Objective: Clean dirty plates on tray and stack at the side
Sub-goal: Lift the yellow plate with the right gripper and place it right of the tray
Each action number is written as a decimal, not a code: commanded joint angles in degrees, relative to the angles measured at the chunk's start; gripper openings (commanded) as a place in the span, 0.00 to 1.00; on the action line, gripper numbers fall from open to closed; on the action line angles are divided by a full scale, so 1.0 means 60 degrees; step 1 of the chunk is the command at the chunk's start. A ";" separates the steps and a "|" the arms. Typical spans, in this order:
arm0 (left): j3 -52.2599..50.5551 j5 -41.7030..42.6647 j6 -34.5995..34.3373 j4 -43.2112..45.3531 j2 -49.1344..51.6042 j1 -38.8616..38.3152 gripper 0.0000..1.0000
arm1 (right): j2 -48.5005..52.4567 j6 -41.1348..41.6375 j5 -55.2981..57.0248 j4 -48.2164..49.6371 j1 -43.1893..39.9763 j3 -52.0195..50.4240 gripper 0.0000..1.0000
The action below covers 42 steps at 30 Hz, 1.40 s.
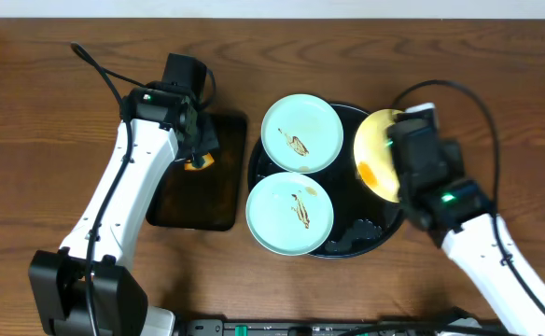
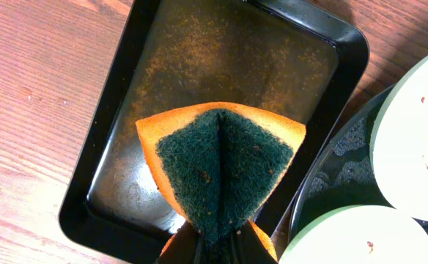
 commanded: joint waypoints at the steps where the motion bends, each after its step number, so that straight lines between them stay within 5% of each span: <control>1: 0.0022 -0.0182 0.0084 -0.0055 -0.0102 0.0047 0.07 | -0.0098 -0.0160 0.2579 0.0040 0.1005 0.0142 0.01; 9: 0.0022 -0.0182 0.0084 -0.0055 -0.0102 0.0047 0.08 | -0.0098 -0.0160 0.4207 0.0160 0.2310 0.0142 0.01; 23: 0.0022 -0.0182 0.0084 -0.0058 -0.0102 0.0047 0.07 | -0.0098 0.0605 0.3402 0.0404 0.1905 0.0142 0.01; 29: 0.0022 -0.0182 0.0080 -0.0058 -0.0102 0.0047 0.07 | -0.0098 0.2124 0.0852 0.0178 0.0080 0.0142 0.01; 42: 0.0022 -0.0178 0.0080 -0.0058 -0.0102 0.0047 0.08 | -0.0018 0.4524 -0.1625 -0.0357 -0.5552 0.0117 0.01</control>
